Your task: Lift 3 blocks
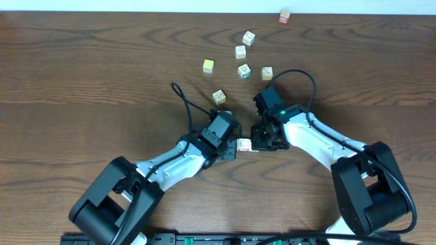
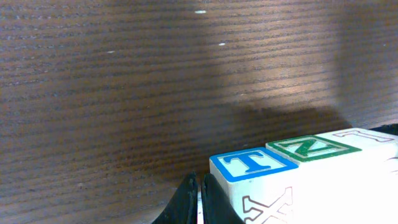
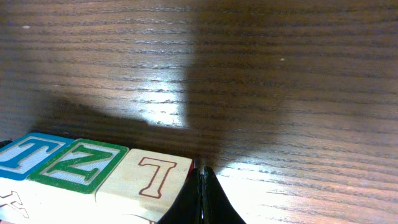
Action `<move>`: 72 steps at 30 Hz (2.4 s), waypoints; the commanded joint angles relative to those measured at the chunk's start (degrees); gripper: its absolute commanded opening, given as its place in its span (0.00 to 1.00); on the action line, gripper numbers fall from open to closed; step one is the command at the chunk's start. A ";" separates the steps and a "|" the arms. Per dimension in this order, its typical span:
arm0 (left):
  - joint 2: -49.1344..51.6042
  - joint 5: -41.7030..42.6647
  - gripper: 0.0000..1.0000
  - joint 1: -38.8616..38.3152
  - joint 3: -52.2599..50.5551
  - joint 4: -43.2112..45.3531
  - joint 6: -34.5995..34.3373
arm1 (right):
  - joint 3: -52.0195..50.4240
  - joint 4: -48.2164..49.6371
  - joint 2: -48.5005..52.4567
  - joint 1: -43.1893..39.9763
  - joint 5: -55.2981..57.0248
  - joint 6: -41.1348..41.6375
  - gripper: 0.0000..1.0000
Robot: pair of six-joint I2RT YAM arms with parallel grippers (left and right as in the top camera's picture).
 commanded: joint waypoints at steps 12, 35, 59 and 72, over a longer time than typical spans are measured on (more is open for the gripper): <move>-2.36 6.40 0.07 -2.73 5.16 2.10 -0.35 | 0.42 1.27 -1.75 2.91 -9.79 1.14 0.01; -2.36 6.21 0.07 -2.73 5.20 1.22 0.35 | 0.42 -0.90 -1.84 2.91 -6.16 1.73 0.01; -2.36 4.24 0.07 -6.95 5.22 1.90 -0.61 | 0.44 0.24 -1.84 2.82 -12.96 6.29 0.01; -2.40 4.90 0.07 -6.95 5.31 2.60 -0.57 | 0.46 -0.17 -3.04 1.44 -14.08 5.16 0.01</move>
